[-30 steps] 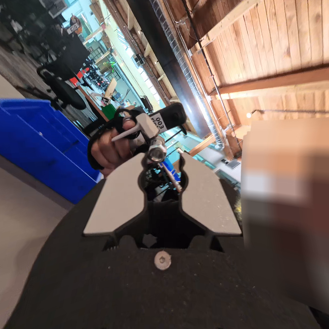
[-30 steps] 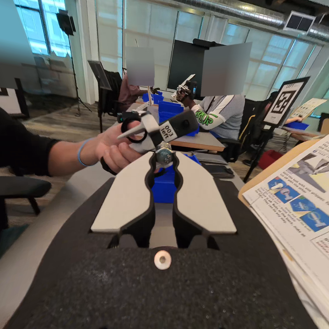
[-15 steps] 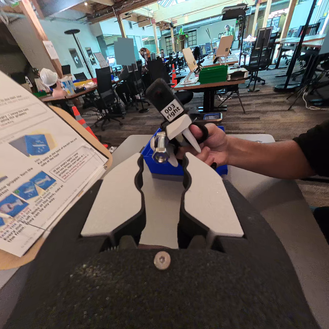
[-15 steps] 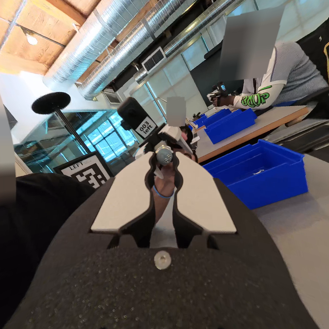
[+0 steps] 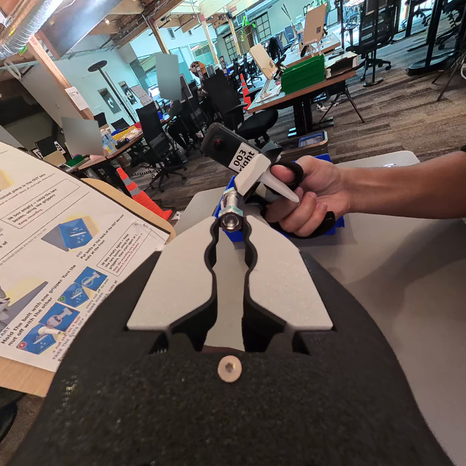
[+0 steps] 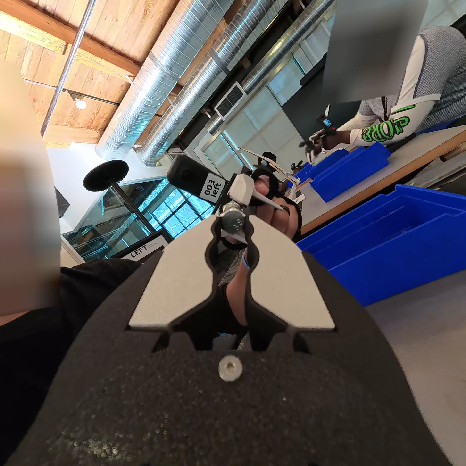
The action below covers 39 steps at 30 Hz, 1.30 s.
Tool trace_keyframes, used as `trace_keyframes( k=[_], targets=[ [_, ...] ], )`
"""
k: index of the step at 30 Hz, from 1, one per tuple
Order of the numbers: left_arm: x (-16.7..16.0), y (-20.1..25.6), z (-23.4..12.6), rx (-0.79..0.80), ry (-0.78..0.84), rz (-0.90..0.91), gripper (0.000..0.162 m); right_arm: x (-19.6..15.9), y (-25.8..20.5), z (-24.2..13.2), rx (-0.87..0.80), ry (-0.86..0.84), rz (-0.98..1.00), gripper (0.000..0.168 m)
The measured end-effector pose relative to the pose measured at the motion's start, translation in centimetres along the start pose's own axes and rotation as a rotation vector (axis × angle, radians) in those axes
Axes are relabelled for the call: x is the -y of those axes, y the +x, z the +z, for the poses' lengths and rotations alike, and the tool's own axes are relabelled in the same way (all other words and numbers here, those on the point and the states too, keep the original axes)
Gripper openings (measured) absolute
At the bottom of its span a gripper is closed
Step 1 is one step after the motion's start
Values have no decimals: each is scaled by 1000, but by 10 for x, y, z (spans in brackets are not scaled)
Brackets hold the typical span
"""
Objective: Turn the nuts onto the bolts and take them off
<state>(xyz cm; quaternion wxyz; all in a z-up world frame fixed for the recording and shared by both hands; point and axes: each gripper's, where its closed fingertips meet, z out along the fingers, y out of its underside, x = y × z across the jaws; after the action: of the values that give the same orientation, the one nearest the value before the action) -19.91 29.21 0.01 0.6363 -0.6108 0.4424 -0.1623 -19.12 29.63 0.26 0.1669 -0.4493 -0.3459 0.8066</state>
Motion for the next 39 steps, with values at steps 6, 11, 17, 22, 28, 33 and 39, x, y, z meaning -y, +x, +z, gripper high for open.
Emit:
trace_keyframes(
  k=[6,11,17,22,28,33,39],
  targets=[
    [-4,8,3,-29,-19,-83,16,-8,-1,-6,-37,-34,-51,17],
    [0,13,6,-167,58,-459,16,-14,-4,-11,-111,-101,-259,18],
    [2,12,7,-324,120,-953,16,-18,0,-13,-268,-196,-656,17],
    [-3,13,7,-486,150,-1379,16,-16,2,-14,-377,-279,-935,17],
    [-2,8,8,-482,168,-1379,16,-12,4,-14,-389,-254,-837,17],
    [-6,1,2,-278,102,-885,69,-6,5,-15,-326,-177,-612,17],
    [-26,12,-2,-71,-136,-244,52,-12,4,-12,-200,-152,-383,18]
  ],
)
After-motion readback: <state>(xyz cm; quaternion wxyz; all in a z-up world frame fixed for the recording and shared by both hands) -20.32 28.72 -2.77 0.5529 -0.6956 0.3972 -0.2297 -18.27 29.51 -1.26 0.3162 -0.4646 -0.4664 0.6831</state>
